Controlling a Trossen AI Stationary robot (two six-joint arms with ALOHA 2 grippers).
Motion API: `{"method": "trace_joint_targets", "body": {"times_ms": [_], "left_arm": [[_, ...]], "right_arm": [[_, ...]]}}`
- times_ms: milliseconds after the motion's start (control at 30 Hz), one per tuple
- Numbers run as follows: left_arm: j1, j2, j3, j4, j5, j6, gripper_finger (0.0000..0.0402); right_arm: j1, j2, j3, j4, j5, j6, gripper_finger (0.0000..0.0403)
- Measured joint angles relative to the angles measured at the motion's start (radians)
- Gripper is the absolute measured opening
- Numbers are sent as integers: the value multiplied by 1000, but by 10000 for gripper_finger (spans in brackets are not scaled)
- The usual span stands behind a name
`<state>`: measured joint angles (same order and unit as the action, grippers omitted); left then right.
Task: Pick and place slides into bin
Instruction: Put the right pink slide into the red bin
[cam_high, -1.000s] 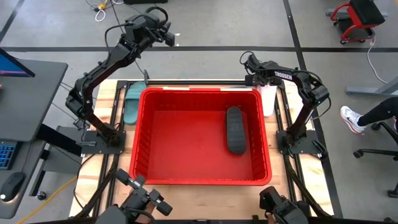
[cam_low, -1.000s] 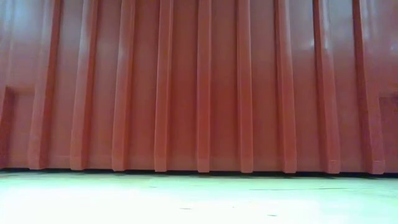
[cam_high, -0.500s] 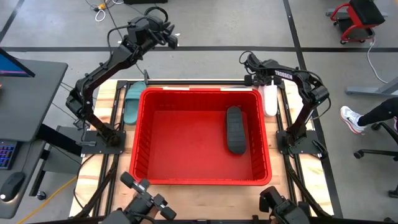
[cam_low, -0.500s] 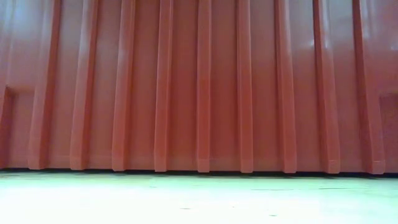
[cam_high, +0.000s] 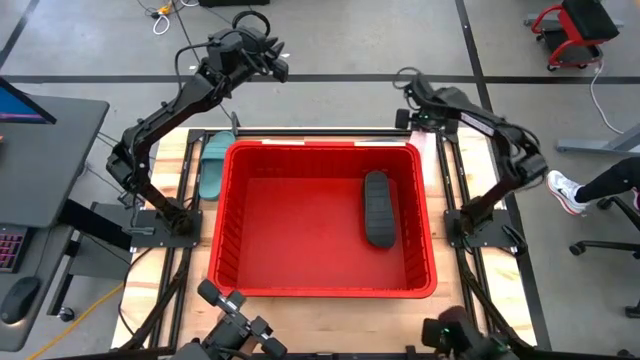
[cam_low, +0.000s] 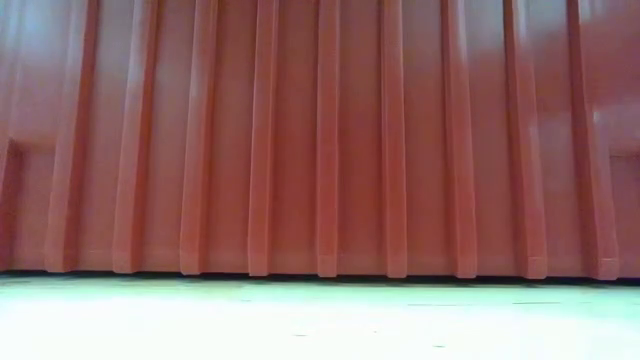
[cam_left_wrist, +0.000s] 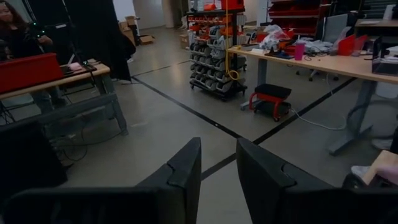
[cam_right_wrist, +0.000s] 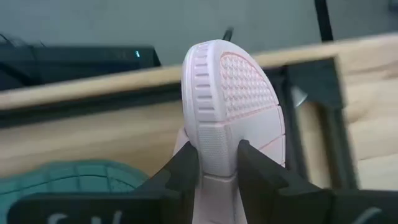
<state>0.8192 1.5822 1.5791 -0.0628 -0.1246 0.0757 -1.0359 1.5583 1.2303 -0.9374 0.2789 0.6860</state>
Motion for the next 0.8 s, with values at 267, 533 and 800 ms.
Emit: {"method": "trace_joint_targets", "body": {"times_ms": [267,533,800], "left_arm": [[-5,-4,0,-1,0,17,108],[-14,-38,57,-25,17,16,108],[-14,-112,95,-132,226,7,108]], "right_arm": [[0,-208,1,67,13,-59,90],[72,-301,176,53,-2,-89,88],[295,-240,517,17,-4,-90,87]]}}
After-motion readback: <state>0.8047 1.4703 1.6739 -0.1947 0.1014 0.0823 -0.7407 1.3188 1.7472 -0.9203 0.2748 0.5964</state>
